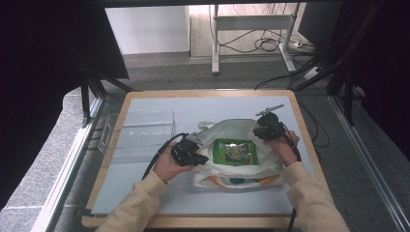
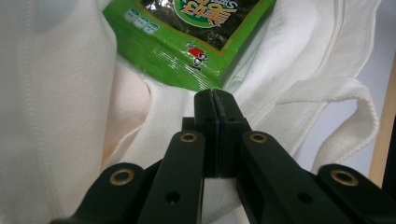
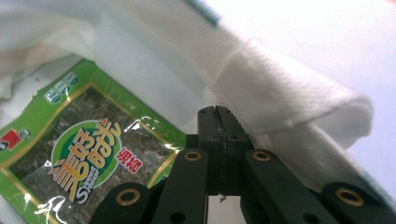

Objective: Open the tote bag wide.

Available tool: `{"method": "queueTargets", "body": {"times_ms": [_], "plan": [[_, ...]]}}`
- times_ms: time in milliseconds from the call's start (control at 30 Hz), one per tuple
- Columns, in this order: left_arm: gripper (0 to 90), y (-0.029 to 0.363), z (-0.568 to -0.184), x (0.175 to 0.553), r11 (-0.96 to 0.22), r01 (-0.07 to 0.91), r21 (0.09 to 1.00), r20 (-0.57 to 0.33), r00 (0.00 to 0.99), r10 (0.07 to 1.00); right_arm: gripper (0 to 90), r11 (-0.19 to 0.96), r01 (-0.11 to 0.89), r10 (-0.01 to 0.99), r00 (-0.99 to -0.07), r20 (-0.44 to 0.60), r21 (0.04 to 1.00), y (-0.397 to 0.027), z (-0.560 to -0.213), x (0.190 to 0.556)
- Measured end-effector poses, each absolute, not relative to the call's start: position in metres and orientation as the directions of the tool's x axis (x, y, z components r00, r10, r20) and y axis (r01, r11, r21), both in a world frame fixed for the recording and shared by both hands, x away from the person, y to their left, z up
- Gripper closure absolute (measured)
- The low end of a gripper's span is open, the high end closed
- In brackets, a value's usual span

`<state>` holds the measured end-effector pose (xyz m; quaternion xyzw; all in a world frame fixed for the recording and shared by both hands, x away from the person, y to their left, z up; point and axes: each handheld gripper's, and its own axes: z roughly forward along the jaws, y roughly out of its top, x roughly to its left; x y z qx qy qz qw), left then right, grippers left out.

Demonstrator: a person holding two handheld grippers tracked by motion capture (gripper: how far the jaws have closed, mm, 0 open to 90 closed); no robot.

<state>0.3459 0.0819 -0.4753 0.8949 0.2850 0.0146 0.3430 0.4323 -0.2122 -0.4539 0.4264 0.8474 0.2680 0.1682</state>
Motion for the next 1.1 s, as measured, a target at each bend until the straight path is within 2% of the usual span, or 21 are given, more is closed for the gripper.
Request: {"method": "queueTargets", "body": {"times_ms": [133, 267, 567, 833, 1100], "plan": [[89.8, 0.082, -0.476, 0.346, -0.603, 0.499, 0.623, -0.169, 0.838, 0.519, 89.2, 0.464, 0.661, 0.821, -0.571, -0.005, 0.589, -0.218, -0.456, 0.441], [89.8, 0.081, -0.476, 0.346, -0.603, 0.500, 0.622, -0.170, 0.838, 0.519, 89.3, 0.470, 0.655, 0.815, -0.579, -0.007, 0.591, -0.217, -0.456, 0.439], [89.5, 0.083, -0.473, 0.346, -0.594, 0.497, 0.633, -0.175, 0.839, 0.515, 89.2, 0.487, 0.595, 0.775, -0.633, 0.000, 0.639, -0.214, -0.446, 0.412], [89.9, 0.090, -0.452, 0.338, -0.567, 0.465, 0.680, -0.161, 0.849, 0.503, 89.2, 0.465, 0.539, 0.737, -0.676, 0.032, 0.702, -0.222, -0.436, 0.386], [89.8, 0.105, -0.435, 0.337, -0.513, 0.451, 0.731, -0.158, 0.842, 0.516, 89.1, 0.463, 0.541, 0.720, -0.692, 0.058, 0.702, -0.226, -0.435, 0.374]]}}
